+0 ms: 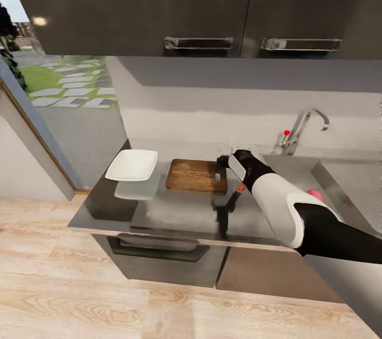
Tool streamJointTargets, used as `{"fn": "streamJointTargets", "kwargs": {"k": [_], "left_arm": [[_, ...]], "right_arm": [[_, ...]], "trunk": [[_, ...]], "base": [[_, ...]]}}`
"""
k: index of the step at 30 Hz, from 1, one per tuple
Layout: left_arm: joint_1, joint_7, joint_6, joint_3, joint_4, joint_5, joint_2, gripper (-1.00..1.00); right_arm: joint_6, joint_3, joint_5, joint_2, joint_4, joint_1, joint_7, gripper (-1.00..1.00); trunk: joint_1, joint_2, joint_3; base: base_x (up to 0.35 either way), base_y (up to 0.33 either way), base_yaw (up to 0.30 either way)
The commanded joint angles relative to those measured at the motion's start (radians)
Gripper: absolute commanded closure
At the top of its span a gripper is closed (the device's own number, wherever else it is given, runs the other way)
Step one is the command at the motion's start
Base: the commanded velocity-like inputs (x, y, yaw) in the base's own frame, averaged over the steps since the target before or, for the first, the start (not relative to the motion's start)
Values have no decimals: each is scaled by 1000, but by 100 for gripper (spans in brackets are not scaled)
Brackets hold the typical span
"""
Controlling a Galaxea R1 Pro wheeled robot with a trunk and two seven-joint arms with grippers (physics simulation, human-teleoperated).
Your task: In the kitchen, take the Vidalia onion out of the sink, dice it on the chopping board with the paring knife, put the diced onion into the bowl on the countertop, then place both the paring knife and the chopping board into the sink.
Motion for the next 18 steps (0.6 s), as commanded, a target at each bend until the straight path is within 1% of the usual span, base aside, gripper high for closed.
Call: {"fn": "streamJointTargets", "kwargs": {"k": [1,7,18], "left_arm": [[0,10,0,-1,-2,-10,0,-100],[0,11,0,-1,-2,-10,1,-100],[0,11,0,-1,0,-10,2,-100]], "right_arm": [[4,-6,-1,2,-2,0,-4,-100],[4,-6,0,10,-1,0,-4,-100],[3,-6,0,10,1,0,-2,-100]], "trunk": [[0,-2,-2],[0,-2,-2],[0,-2,-2]], "base": [[-328,0,0],[-331,0,0],[-332,0,0]]}}
